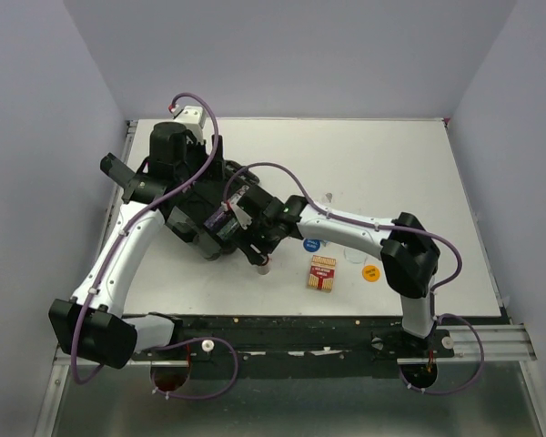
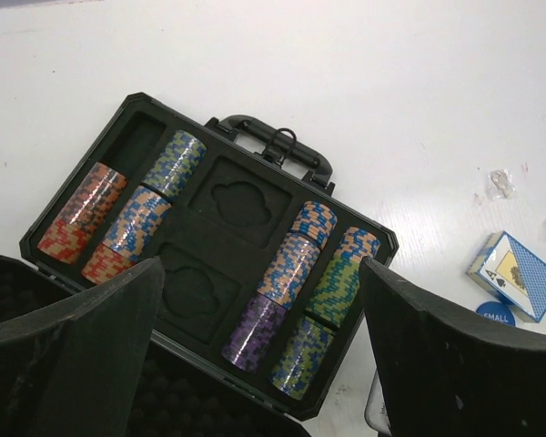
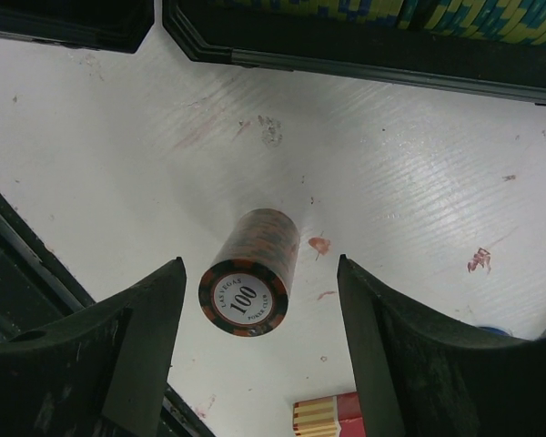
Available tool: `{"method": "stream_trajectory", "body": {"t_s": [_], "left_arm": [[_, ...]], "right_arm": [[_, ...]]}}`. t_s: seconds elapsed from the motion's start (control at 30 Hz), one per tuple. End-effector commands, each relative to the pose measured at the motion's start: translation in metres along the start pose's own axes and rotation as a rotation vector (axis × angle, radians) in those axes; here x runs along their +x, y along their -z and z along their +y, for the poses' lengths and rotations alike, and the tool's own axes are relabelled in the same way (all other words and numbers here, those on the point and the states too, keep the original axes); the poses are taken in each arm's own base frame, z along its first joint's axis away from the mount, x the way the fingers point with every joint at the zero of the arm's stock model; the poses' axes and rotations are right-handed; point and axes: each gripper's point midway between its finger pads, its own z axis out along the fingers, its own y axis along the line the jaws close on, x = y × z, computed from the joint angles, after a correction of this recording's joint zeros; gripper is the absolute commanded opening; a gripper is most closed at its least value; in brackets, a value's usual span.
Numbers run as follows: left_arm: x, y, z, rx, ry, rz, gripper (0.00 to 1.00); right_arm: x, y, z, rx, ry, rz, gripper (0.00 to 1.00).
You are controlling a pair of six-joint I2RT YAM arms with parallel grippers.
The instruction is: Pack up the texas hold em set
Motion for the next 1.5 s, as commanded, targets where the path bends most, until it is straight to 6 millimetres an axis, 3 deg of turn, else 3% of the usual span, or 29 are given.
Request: {"method": "stream_trajectory", "body": {"t_s": [0.0,0.7,0.87,0.97,1.03,1.1,1.27,1.37,1.47], "left_arm": [[-0.006,0.014,0.008,-0.048,0.026,-0.034,0.97],[-0.001,0.023,0.011,-0.059,0.030,-0.046,0.97],[0.001,0.027,0.011,-0.058,0.040,-0.051,0.97],[0.001,0.029,0.011,-0.057,0.050,-0.054,0.97],[-0.003,0.031,0.007,-0.035,0.050,-0.068,0.97],[-0.009,0.034,0.002,-0.008,0.050,-0.092,0.97],[-0.019,0.038,-0.005,0.023,0.045,-0.097,0.97],[-0.024,0.041,-0.018,0.101,0.015,-0.103,0.97],[-0.026,0.049,-0.048,0.286,-0.070,-0.105,0.95]], "right_arm": [[-0.004,-0.003,-0.003,0.055,0.014,0.000,0.75],[0.022,-0.012,0.010,0.103,0.018,0.122,0.65],[0.032,-0.014,0.013,0.099,-0.005,0.150,0.52],[0.032,-0.013,0.012,0.104,-0.015,0.145,0.40],[0.033,-0.012,0.012,0.117,-0.031,0.148,0.20],[0.031,-0.010,0.008,0.140,-0.046,0.135,0.01],[0.019,0.006,-0.017,0.186,-0.137,0.059,0.01],[0.001,0.032,-0.041,0.131,-0.261,-0.023,0.01],[-0.010,0.063,-0.071,0.070,-0.349,-0.108,0.01]]}}
